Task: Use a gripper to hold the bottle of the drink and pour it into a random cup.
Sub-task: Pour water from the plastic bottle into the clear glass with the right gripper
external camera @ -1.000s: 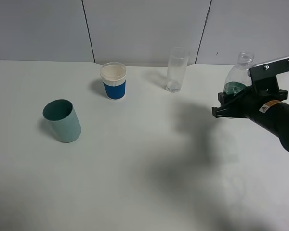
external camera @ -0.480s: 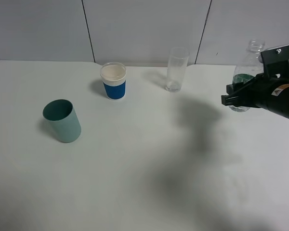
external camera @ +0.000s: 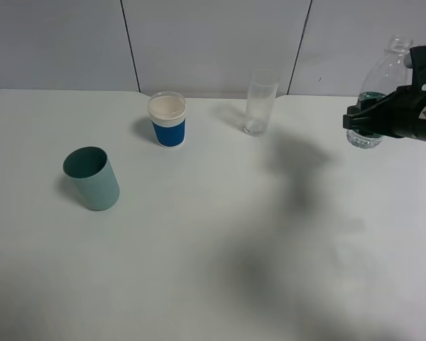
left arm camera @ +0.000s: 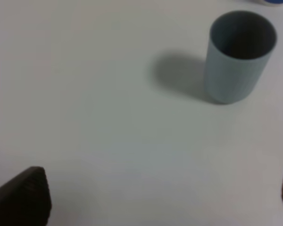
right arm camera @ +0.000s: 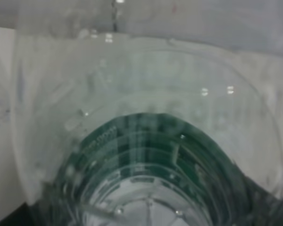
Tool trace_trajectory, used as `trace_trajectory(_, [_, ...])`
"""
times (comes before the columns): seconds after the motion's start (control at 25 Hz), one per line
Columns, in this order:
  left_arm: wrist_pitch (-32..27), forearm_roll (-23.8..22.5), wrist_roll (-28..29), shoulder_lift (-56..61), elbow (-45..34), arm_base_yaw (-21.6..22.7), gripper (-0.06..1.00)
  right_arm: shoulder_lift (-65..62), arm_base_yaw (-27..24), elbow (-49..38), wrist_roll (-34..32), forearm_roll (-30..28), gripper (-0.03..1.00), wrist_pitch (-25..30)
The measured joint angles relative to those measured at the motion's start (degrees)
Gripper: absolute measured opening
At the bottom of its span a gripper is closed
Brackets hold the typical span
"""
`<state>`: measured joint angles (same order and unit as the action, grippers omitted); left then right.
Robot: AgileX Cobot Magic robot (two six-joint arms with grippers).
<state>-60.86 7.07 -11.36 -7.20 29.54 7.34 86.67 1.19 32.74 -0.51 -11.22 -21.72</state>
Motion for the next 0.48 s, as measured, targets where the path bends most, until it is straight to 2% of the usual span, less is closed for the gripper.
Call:
trace_trajectory(0.08, [0.0,0.0,0.0,0.0,0.0,0.0,0.99,0.0,0.0,1.7,-0.2,-2.3,0.55,1.6])
trace_trajectory(0.2, [0.0,0.0,0.0,0.0,0.0,0.0,0.99,0.0,0.0,4.3,-0.4,-5.1,0.55,6.8])
trace_trajectory(0.48, [0.0,0.0,0.0,0.0,0.0,0.0,0.99,0.0,0.0,9.1,-1.5,-8.5,0.55,16.3])
